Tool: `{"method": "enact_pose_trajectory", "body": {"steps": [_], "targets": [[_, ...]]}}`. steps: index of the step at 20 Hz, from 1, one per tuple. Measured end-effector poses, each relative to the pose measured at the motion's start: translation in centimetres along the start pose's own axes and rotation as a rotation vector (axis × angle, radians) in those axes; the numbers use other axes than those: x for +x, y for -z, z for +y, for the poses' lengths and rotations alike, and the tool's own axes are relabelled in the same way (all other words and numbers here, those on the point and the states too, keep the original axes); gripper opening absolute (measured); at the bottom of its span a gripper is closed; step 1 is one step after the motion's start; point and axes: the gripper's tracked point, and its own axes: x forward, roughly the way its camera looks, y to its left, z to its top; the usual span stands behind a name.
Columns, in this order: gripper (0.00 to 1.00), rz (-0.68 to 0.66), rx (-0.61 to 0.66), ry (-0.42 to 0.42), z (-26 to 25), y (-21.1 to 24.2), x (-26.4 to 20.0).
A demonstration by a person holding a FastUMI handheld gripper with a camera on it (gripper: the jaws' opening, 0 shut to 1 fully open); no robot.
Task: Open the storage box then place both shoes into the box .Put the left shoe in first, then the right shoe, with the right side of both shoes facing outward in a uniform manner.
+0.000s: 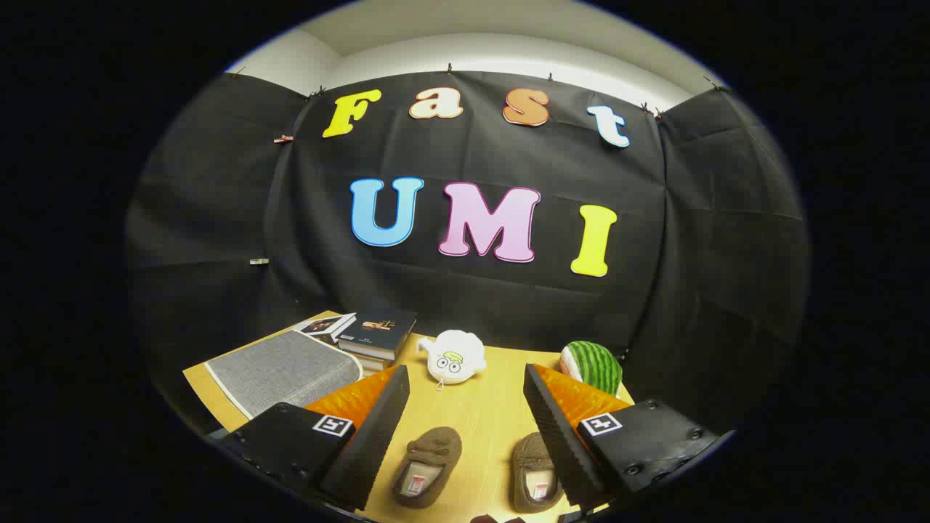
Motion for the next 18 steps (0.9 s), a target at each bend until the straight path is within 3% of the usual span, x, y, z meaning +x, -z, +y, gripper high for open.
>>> {"method": "enact_pose_trajectory", "body": {"steps": [18], "targets": [[0.97,-0.024,0.015,0.113,-2.6,-0.9,-0.4]]}}
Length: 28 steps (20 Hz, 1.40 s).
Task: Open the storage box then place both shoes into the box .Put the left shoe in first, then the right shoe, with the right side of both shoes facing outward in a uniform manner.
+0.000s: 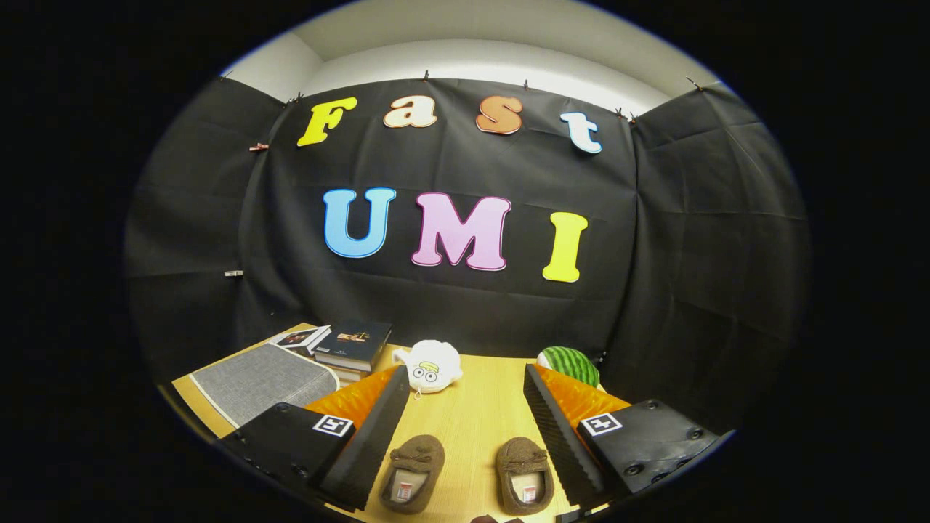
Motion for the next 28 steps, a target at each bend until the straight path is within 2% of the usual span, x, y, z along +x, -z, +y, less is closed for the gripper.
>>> {"method": "enact_pose_trajectory", "body": {"steps": [7,12,14,17,21,25,28], "targets": [[0.97,0.031,0.015,0.021,-0.4,0.7,0.0],[0.97,0.085,0.011,-0.036,2.1,1.7,0.6],[0.97,0.129,0.041,-0.098,4.4,2.4,0.8],[0.97,0.234,0.12,-0.251,9.5,4.6,0.7],[0.99,0.378,0.256,-0.4,14.6,7.9,-0.2],[0.99,0.511,0.352,-0.476,17.9,11.5,-0.3],[0.98,0.627,0.489,-0.544,20.4,13.8,-1.3]]}}
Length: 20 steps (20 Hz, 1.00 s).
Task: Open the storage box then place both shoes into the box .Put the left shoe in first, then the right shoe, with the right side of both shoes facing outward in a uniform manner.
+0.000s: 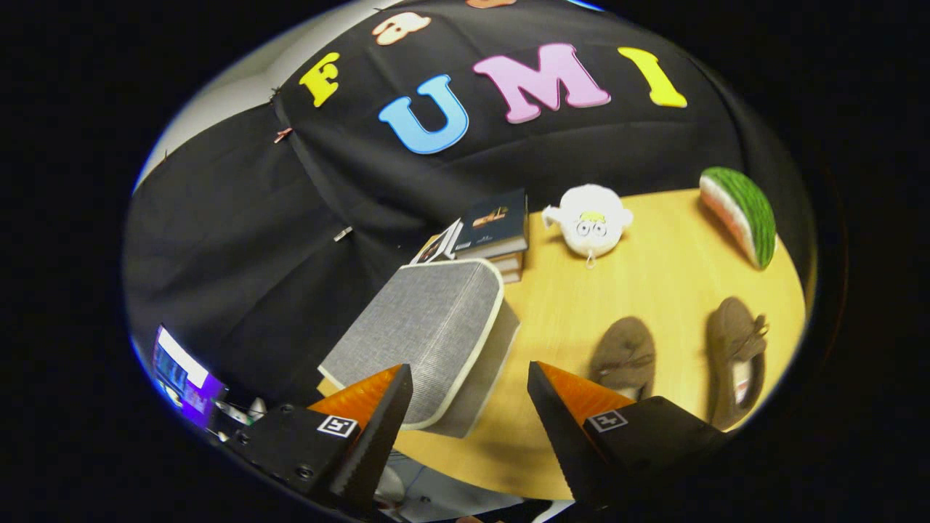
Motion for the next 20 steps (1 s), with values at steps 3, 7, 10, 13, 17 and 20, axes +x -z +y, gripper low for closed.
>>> {"method": "enact_pose_trajectory", "body": {"steps": [3,7,10,13,17,20], "targets": [[0.98,0.1,0.139,-0.047,-0.2,3.0,2.6],[0.98,0.172,0.303,-0.171,1.8,4.8,3.7],[0.98,0.19,0.414,-0.206,2.4,4.7,5.1],[0.96,0.206,0.505,-0.244,3.2,4.2,6.1],[0.71,0.244,0.603,-0.251,3.4,4.4,6.9],[0.62,0.287,0.639,-0.26,3.5,4.7,6.7]]}}
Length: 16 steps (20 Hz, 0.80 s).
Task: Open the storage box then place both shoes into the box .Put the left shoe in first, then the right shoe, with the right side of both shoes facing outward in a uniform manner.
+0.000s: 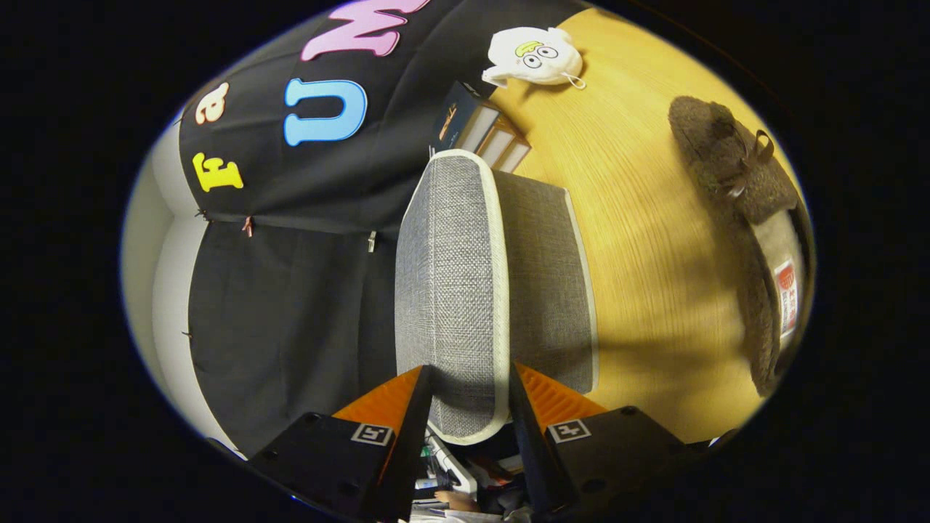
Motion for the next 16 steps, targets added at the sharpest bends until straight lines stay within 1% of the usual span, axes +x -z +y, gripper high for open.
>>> {"method": "enact_pose_trajectory", "body": {"steps": [1,4,5,6,8,9,11,14,16], "targets": [[0.62,0.021,0.013,-0.002,0.1,0.1,0.0],[0.33,0.046,0.068,-0.014,0.0,0.2,-0.4],[0.3,0.041,0.078,-0.027,0.4,0.1,-0.6],[0.21,0.039,0.079,-0.044,0.8,0.1,-0.6],[0.13,0.034,0.081,-0.075,1.7,-0.1,-1.6],[0.09,0.034,0.084,-0.084,1.9,0.0,-0.7],[0.05,0.037,0.098,-0.095,2.3,-0.2,-0.6],[0.05,0.027,0.103,-0.121,4.0,-0.9,-1.2],[0.05,0.019,0.106,-0.161,6.3,-1.4,-1.8]]}}
